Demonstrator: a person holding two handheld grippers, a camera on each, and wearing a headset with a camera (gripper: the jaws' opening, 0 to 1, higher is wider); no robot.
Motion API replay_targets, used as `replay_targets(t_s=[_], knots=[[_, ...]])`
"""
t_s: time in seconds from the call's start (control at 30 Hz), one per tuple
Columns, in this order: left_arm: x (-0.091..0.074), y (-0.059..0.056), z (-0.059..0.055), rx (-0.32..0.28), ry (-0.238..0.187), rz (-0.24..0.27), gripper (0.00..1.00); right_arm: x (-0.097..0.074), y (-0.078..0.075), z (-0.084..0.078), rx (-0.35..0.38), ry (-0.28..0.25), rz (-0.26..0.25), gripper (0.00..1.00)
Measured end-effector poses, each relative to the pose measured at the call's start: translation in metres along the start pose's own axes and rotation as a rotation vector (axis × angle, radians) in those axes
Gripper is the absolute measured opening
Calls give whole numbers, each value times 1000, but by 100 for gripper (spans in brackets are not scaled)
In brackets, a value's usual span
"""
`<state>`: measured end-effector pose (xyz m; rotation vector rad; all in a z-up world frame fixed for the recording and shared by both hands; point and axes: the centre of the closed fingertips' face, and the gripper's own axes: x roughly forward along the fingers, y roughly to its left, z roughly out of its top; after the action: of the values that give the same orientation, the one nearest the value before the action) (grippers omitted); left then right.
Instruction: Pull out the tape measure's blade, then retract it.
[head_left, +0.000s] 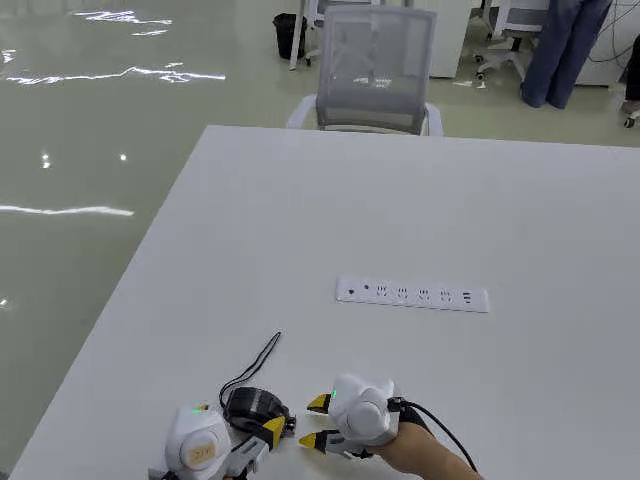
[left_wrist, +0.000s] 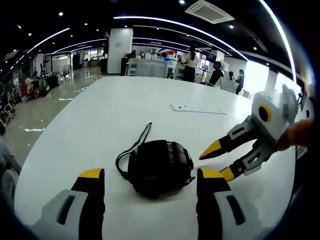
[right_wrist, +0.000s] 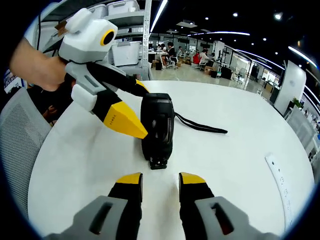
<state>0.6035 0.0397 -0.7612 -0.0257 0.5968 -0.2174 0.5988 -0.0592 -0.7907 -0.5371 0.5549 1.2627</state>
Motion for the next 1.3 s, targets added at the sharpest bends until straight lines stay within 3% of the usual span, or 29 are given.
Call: replay_targets(t_s=[0.17,0.37,0.73,0.8,0.9,1.03,1.1,1.3], knots=[[-13,0,-3,59,3,-28,77,-19,2,0,41,-11,-37,32],[-31,-5,3,134,-39,-81,81,-46,5,-3,104,-14,-96,36],[-66,-22,2,218,-40,-237,87,-100,16,-21,177,-16,-188,47],[-70,-20,2,227,-42,-238,89,-109,19,-28,176,6,-201,50],[-76,-20,1,253,-37,-255,92,-120,26,-35,233,-6,-220,55],[-83,-21,1,304,-27,-270,94,-136,39,-41,246,-15,-250,57],[-88,-21,3,310,-29,-276,95,-144,43,-44,281,-27,-271,61],[-101,-26,2,333,-24,-306,99,-168,54,-46,296,-43,-303,67]])
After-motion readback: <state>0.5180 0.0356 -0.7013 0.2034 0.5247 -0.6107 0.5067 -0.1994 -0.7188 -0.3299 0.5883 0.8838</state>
